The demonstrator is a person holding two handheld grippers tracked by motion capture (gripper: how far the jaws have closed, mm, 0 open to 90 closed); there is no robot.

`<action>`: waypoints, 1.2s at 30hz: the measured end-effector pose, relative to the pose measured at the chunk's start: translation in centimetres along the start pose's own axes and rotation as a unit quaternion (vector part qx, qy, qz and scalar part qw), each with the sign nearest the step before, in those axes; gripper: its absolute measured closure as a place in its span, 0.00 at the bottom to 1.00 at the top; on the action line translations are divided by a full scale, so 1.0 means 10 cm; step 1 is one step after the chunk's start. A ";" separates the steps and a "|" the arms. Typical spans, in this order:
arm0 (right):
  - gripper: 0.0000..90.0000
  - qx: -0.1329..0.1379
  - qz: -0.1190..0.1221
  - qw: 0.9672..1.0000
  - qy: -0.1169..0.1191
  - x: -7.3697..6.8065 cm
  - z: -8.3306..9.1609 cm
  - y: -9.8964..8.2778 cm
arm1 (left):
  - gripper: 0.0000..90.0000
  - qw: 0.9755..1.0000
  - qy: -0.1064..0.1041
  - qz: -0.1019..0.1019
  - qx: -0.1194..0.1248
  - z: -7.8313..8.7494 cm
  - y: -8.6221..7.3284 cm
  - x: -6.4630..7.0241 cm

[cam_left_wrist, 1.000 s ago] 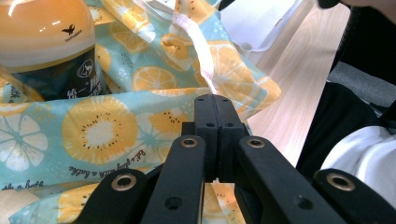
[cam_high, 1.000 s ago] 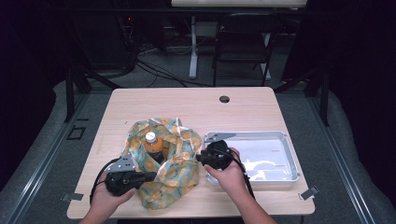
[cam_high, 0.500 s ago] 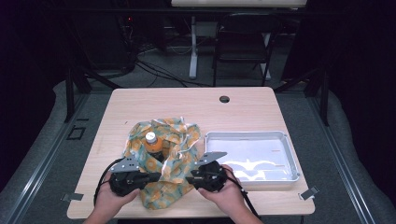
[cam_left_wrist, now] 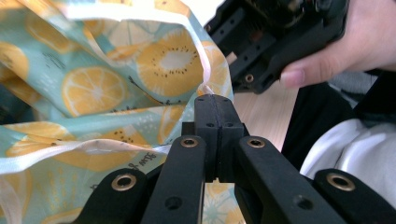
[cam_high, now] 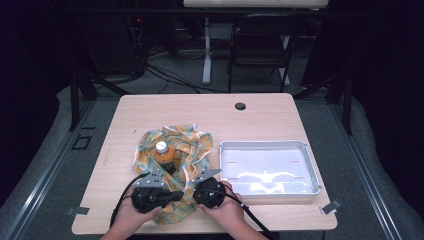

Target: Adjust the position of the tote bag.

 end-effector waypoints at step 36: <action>1.00 0.055 -0.019 0.998 0.022 0.05 0.31 0.18 | 1.00 0.999 0.016 -0.005 -0.052 -0.26 -0.15 0.00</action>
Point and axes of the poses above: each handheld gripper's, and its own axes: z roughly backward along the jaws, y roughly out of its top, x roughly to its right, the point moved 1 cm from there along -z, roughly forward along the jaws, and after that the axes turned 3 degrees about z, right-handed, at the moved point
